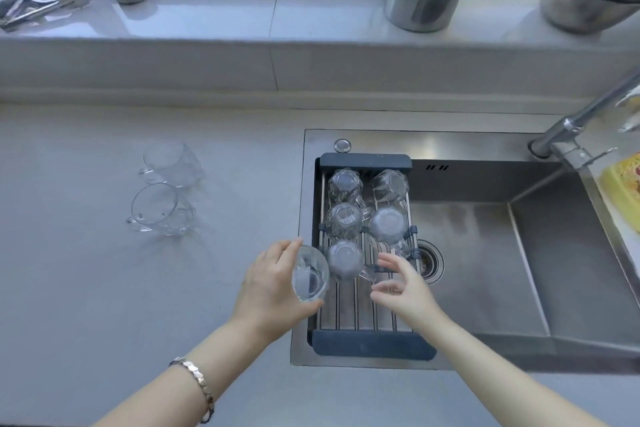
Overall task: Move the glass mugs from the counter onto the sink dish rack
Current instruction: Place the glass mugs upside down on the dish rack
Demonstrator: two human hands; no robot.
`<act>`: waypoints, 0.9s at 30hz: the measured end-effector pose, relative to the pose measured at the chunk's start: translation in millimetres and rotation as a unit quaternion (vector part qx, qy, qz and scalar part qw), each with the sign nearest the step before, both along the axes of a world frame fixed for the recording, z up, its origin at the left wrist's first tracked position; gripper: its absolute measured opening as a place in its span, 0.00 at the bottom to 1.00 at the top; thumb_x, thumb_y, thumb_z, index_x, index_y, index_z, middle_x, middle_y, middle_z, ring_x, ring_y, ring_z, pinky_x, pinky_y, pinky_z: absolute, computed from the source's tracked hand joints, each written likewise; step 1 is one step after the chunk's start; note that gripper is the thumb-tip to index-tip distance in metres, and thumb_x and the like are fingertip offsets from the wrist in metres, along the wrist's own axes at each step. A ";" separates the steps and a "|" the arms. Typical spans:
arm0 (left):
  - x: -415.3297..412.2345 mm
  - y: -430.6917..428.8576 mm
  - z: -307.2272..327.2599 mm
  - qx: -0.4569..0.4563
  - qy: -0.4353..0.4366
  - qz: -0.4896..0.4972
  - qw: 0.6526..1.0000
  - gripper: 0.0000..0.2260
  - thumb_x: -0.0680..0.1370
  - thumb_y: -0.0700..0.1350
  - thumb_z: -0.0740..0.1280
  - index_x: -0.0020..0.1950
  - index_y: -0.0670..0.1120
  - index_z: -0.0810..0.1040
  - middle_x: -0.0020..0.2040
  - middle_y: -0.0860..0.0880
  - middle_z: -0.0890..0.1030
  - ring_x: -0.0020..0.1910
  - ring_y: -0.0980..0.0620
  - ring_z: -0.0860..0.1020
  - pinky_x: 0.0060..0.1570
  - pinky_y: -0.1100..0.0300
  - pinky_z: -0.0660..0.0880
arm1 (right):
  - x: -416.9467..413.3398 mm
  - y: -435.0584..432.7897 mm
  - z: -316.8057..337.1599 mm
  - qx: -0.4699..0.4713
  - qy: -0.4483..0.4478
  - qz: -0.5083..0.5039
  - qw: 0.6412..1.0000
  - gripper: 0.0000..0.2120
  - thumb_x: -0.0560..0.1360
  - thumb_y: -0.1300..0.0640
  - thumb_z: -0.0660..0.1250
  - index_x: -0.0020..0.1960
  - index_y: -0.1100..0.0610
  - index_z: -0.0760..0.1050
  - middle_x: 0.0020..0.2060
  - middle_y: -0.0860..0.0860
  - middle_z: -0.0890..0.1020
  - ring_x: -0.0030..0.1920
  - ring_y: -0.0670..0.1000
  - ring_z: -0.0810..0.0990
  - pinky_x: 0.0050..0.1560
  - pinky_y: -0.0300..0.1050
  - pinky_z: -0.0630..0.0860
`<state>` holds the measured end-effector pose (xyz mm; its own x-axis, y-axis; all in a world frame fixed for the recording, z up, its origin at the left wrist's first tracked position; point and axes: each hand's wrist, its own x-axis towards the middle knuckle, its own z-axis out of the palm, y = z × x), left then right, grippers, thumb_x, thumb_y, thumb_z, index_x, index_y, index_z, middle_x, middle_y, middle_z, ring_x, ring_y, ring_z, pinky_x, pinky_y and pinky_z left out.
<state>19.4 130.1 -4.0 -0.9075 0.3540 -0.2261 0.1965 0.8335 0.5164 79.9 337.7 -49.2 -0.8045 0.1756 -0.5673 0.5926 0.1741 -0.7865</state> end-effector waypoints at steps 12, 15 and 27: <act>-0.5 89.6 2.3 0.144 -0.309 0.075 0.937 0.37 0.66 0.61 0.73 0.70 0.48 0.66 0.61 0.52 0.75 0.59 0.54 0.73 0.56 0.62 0.69 | 35.0 9.3 18.8 0.144 0.131 0.006 0.981 0.35 0.60 0.60 0.79 0.57 0.41 0.62 0.54 0.39 0.72 0.55 0.32 0.71 0.52 0.18 0.63; -9.4 84.7 -12.0 0.082 -0.231 0.005 0.970 0.31 0.72 0.59 0.67 0.71 0.47 0.64 0.69 0.49 0.71 0.66 0.51 0.71 0.65 0.55 0.69 | 24.0 31.4 19.7 0.265 0.082 0.093 0.956 0.33 0.60 0.57 0.76 0.63 0.51 0.68 0.55 0.46 0.73 0.59 0.48 0.72 0.54 0.29 0.63; -19.6 58.9 -61.8 -0.216 0.002 -0.332 0.918 0.27 0.78 0.37 0.58 0.75 0.43 0.53 0.78 0.47 0.53 0.77 0.48 0.52 0.69 0.51 0.61 | -29.7 18.9 -19.0 0.429 -0.123 0.117 0.887 0.34 0.68 0.38 0.67 0.65 0.57 0.64 0.60 0.59 0.71 0.61 0.61 0.72 0.57 0.51 0.73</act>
<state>-0.2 189.0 -65.8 -0.5256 0.7076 -0.4723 0.7365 0.6563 0.1637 50.2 356.7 -68.1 -0.7460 0.4726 -0.4691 0.5972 0.7865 -0.1574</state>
